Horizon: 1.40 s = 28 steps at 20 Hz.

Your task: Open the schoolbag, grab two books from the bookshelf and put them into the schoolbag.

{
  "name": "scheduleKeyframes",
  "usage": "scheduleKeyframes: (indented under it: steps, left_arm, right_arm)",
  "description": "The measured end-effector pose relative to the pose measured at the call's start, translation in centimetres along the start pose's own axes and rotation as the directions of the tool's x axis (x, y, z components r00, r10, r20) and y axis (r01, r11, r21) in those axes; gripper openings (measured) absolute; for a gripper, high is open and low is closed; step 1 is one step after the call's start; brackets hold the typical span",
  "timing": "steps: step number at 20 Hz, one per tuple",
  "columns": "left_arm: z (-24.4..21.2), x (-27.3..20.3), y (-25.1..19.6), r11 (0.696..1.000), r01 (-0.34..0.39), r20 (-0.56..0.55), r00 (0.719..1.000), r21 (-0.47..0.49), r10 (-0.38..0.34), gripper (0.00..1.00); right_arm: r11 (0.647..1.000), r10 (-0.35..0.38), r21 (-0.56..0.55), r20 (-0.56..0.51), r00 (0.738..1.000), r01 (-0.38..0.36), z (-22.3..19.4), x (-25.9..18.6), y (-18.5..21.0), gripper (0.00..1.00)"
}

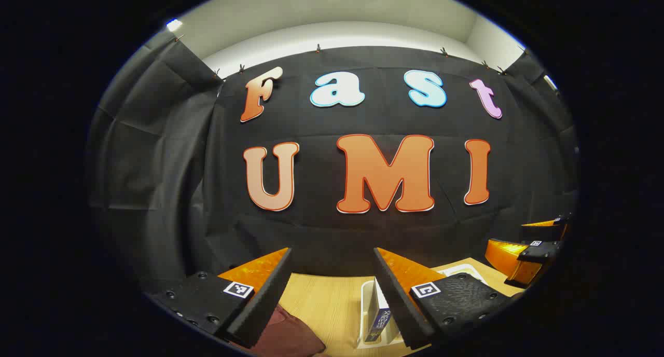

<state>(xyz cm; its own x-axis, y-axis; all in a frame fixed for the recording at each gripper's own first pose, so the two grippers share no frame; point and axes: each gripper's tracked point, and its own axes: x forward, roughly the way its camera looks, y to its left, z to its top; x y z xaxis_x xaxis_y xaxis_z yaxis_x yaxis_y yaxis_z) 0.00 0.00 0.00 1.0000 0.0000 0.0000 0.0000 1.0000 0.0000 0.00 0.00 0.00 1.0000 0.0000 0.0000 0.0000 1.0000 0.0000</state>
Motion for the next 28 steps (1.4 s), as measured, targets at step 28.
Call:
scheduleKeyframes:
  steps: [28]
  left_arm:
    - [0.1, 0.6, 0.2, 1.0, -0.003, 0.002, 1.0, 0.021, 0.003, 0.94]
  right_arm:
    - [1.0, 0.007, -0.017, -0.011, 1.0, -0.007, -0.4, 0.5, 0.5, 0.97]
